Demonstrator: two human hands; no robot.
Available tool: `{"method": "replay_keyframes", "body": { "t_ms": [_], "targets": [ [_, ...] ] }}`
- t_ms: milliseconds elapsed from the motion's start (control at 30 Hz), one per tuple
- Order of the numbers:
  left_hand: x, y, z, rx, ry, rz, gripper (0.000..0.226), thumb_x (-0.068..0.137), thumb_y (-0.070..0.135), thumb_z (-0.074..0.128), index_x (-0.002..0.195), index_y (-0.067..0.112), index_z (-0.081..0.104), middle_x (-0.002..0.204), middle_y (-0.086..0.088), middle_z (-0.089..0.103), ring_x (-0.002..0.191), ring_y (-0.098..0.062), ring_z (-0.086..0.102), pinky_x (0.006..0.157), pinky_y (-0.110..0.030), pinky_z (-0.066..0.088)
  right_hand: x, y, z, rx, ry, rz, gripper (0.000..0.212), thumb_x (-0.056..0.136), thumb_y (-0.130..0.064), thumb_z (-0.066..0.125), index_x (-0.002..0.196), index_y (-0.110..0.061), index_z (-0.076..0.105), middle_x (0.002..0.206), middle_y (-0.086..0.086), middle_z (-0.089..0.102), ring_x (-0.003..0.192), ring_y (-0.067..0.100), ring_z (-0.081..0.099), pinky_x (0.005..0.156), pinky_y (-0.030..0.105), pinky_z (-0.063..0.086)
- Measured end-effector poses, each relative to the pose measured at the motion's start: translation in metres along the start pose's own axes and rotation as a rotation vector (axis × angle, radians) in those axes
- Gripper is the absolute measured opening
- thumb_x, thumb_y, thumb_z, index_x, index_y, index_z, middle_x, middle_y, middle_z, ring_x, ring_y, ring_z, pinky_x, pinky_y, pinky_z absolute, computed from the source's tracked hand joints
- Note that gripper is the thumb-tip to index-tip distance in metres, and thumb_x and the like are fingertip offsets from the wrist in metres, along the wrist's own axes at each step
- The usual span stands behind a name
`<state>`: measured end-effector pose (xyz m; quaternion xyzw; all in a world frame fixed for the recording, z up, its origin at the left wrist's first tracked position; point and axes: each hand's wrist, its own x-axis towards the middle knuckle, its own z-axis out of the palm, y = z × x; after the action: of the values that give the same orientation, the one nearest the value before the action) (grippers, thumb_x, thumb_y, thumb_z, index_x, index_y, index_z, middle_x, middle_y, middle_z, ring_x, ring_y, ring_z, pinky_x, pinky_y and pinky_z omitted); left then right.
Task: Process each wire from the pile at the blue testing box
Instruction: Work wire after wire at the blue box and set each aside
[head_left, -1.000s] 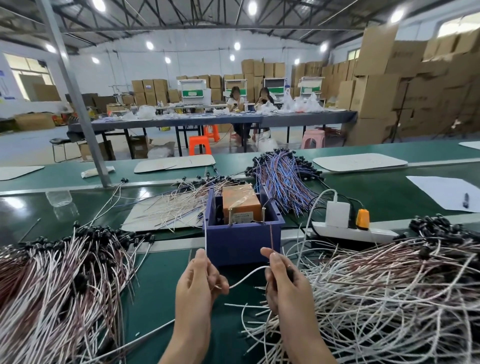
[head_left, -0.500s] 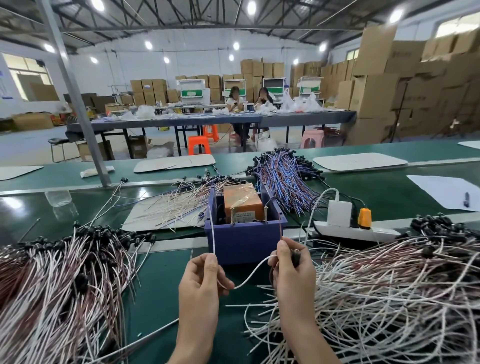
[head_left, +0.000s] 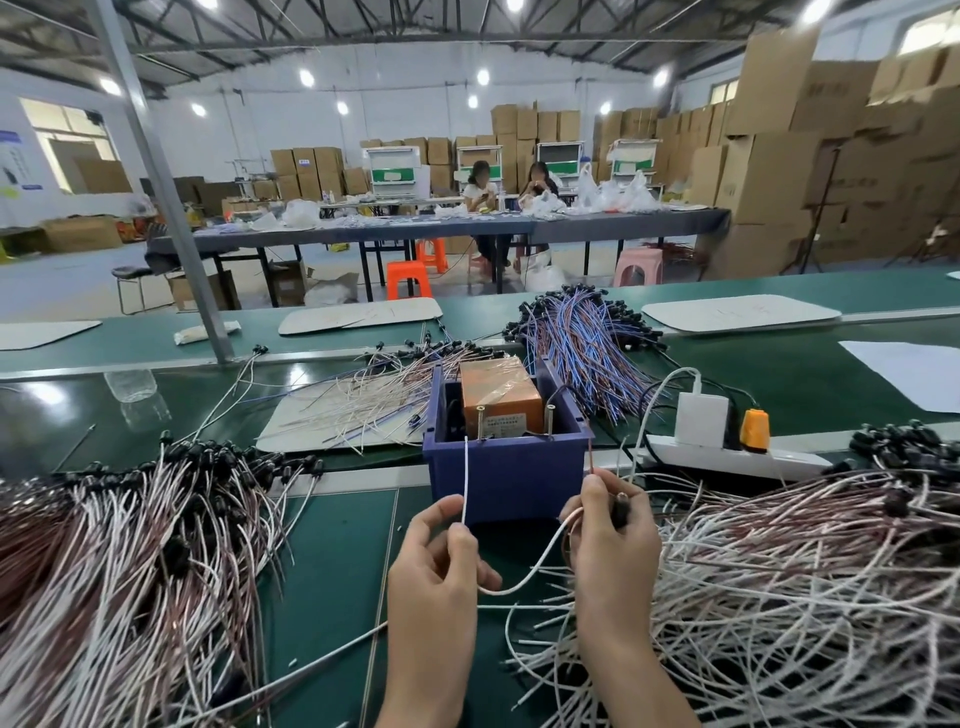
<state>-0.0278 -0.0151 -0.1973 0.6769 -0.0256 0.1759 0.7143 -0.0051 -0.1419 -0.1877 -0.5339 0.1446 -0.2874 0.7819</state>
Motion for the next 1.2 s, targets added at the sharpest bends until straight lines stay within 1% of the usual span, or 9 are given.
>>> {"method": "replay_keyframes", "body": {
  "t_ms": [100, 200, 400, 533, 567, 633, 700, 1033, 1200],
  "targets": [
    [-0.004, 0.001, 0.002, 0.019, -0.022, 0.037, 0.026, 0.101, 0.012, 0.051, 0.113, 0.033, 0.061, 0.057, -0.003, 0.060, 0.058, -0.013, 0.063, 0.065, -0.016, 0.051, 0.002, 0.001, 0.000, -0.005, -0.011, -0.001, 0.007, 0.102, -0.027, 0.058, 0.104, -0.023, 0.063, 0.070, 0.002, 0.068, 0.049, 0.006, 0.047, 0.048, 0.020, 0.040],
    [-0.005, 0.001, 0.005, 0.026, -0.036, 0.069, 0.030, 0.101, 0.012, 0.051, 0.116, 0.036, 0.060, 0.058, -0.007, 0.059, 0.058, -0.010, 0.062, 0.066, -0.016, 0.051, 0.004, 0.001, 0.005, -0.002, -0.041, -0.007, 0.007, 0.102, -0.026, 0.058, 0.103, -0.022, 0.063, 0.067, 0.002, 0.070, 0.053, 0.008, 0.049, 0.059, 0.029, 0.040],
    [-0.003, 0.001, 0.007, 0.042, -0.022, 0.123, 0.028, 0.103, 0.019, 0.050, 0.120, 0.040, 0.055, 0.064, -0.007, 0.066, 0.062, -0.011, 0.064, 0.071, -0.012, 0.050, 0.011, 0.004, 0.014, 0.001, -0.041, -0.008, 0.008, 0.101, -0.026, 0.059, 0.101, -0.021, 0.064, 0.065, 0.003, 0.071, 0.059, 0.012, 0.054, 0.068, 0.035, 0.042],
    [0.002, 0.001, 0.006, 0.040, -0.024, 0.112, 0.025, 0.103, 0.022, 0.049, 0.120, 0.040, 0.054, 0.066, -0.005, 0.067, 0.066, -0.019, 0.064, 0.072, -0.017, 0.052, 0.011, 0.006, 0.018, -0.010, -0.053, -0.024, 0.007, 0.101, -0.025, 0.060, 0.099, -0.020, 0.065, 0.063, 0.002, 0.071, 0.055, 0.009, 0.056, 0.062, 0.030, 0.043],
    [0.003, 0.002, 0.006, 0.048, -0.028, 0.110, 0.025, 0.103, 0.021, 0.049, 0.120, 0.040, 0.054, 0.066, -0.005, 0.067, 0.065, -0.019, 0.063, 0.071, -0.016, 0.051, 0.011, 0.006, 0.019, -0.017, -0.056, -0.031, 0.007, 0.101, -0.025, 0.060, 0.099, -0.021, 0.065, 0.063, 0.001, 0.070, 0.053, 0.007, 0.054, 0.059, 0.028, 0.042],
    [0.004, 0.002, 0.006, 0.061, -0.037, 0.107, 0.025, 0.104, 0.021, 0.049, 0.119, 0.040, 0.054, 0.066, -0.004, 0.068, 0.060, -0.010, 0.060, 0.066, -0.013, 0.048, 0.011, 0.005, 0.019, -0.021, -0.062, -0.035, 0.007, 0.101, -0.025, 0.060, 0.099, -0.020, 0.065, 0.063, 0.001, 0.070, 0.049, 0.004, 0.051, 0.057, 0.027, 0.040],
    [0.004, 0.003, 0.006, 0.061, -0.053, 0.098, 0.024, 0.104, 0.021, 0.049, 0.118, 0.039, 0.055, 0.065, -0.003, 0.067, 0.060, -0.003, 0.059, 0.066, -0.012, 0.047, 0.011, 0.005, 0.019, -0.025, -0.064, -0.034, 0.007, 0.101, -0.024, 0.061, 0.098, -0.019, 0.066, 0.062, 0.000, 0.069, 0.048, 0.004, 0.050, 0.056, 0.027, 0.039],
    [0.005, 0.003, 0.007, 0.049, -0.080, 0.083, 0.024, 0.104, 0.017, 0.049, 0.122, 0.030, 0.058, 0.062, 0.001, 0.063, 0.060, -0.005, 0.057, 0.067, -0.017, 0.050, 0.008, 0.008, 0.021, -0.056, -0.079, -0.026, 0.006, 0.100, -0.024, 0.062, 0.096, -0.022, 0.067, 0.063, 0.000, 0.068, 0.051, 0.007, 0.051, 0.055, 0.026, 0.040],
    [0.001, 0.006, 0.009, 0.049, -0.104, 0.118, 0.026, 0.104, 0.016, 0.049, 0.121, 0.035, 0.058, 0.063, 0.000, 0.064, 0.059, -0.003, 0.058, 0.065, -0.015, 0.050, 0.007, 0.006, 0.021, -0.076, -0.086, -0.062, 0.007, 0.101, -0.022, 0.061, 0.099, -0.017, 0.066, 0.059, -0.003, 0.067, 0.048, 0.004, 0.050, 0.051, 0.016, 0.043]
  ]
}}
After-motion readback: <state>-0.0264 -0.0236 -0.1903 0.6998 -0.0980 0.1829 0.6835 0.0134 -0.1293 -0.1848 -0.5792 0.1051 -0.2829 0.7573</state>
